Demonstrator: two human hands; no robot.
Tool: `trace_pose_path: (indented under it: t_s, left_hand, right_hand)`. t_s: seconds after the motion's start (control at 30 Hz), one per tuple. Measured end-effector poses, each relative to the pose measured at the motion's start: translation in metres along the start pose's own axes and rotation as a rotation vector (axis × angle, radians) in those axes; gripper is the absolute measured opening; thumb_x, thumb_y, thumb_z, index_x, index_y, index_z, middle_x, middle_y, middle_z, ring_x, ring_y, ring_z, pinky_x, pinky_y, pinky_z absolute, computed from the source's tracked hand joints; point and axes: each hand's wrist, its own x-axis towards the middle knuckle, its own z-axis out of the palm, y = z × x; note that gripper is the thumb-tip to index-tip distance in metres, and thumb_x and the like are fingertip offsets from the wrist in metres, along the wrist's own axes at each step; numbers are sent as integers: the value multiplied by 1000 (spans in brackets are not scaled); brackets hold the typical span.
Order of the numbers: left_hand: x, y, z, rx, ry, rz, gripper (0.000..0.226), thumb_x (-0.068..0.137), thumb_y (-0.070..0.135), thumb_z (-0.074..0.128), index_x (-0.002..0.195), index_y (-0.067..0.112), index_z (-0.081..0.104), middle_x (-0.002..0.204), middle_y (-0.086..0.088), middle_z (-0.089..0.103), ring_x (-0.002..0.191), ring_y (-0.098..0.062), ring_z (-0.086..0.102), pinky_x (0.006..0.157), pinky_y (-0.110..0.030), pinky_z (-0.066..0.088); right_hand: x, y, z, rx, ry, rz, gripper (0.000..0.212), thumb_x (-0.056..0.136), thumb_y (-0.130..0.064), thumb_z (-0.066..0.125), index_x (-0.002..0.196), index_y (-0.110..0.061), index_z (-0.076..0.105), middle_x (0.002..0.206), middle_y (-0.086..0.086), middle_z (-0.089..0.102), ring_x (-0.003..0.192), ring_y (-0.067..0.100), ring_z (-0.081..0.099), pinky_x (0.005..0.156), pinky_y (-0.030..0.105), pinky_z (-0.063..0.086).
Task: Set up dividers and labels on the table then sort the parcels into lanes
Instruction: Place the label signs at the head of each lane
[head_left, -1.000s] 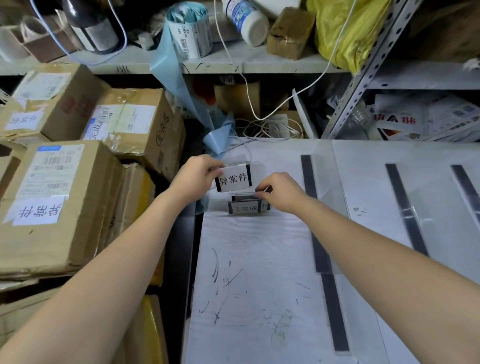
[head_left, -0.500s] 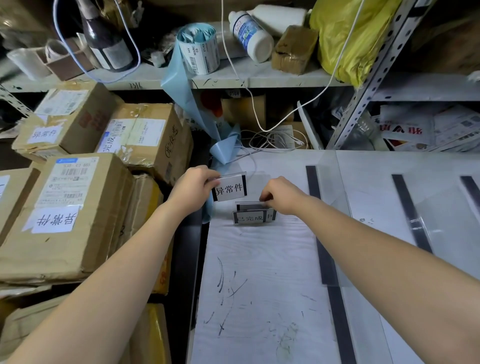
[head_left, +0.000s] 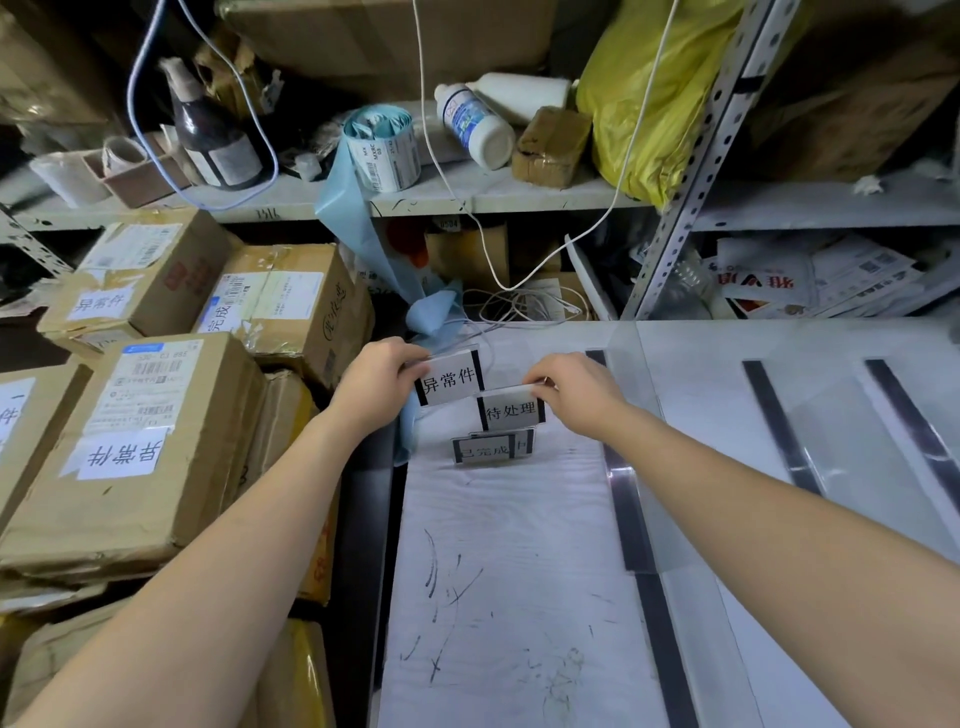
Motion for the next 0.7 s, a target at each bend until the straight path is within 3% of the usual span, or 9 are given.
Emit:
trace_pose_path:
  t_s: [0.17,0.27,0.4,0.53,0.7]
  left_hand:
    - [2,12,-13,37,40,19,20,100,18,60,111,13,75,94,-7,64,90,-27,60,77,-45,53]
    - [2,20,-19,44,57,34,20,101,18,59,113,12,75,95,-6,63,89,-25,58,74,-40,51]
    - [4,35,-28,56,58,77,17,101,18,58,100,12,74,89,-6,61,86,-27,58,73,-41,51]
    - [7,47,-30,50,83,80,19,100,16,61,110,9,75,97,-11,67,90,-29,60,77,-45,54]
    - [11,49,-23,49,61,87,19,99,15,62,112,9,75,99,-10,69,92,-29,62,77,-41,53]
  right_hand:
    - [-17,-2,-20,61,63,27,19,102,-24,60,112,-24,76,107,-4,73,99,23,65,84,41,55]
    - [-29,-2,-34,65,89,36,20,103,-25,58,112,-23,75,106,-5,72,98,20,63,81,36,52]
    - [-43,4,-48,48,149,44,18,103,-26,58,108,-24,75,103,-7,70,94,19,61,74,31,43]
    - [-51,15,-52,60,151,73,17,102,-24,59,108,-22,75,103,-5,72,96,21,64,81,36,52]
    - [-47,31,-42,60,161,105,19,101,-19,61,111,-15,76,104,1,74,97,24,65,81,31,48]
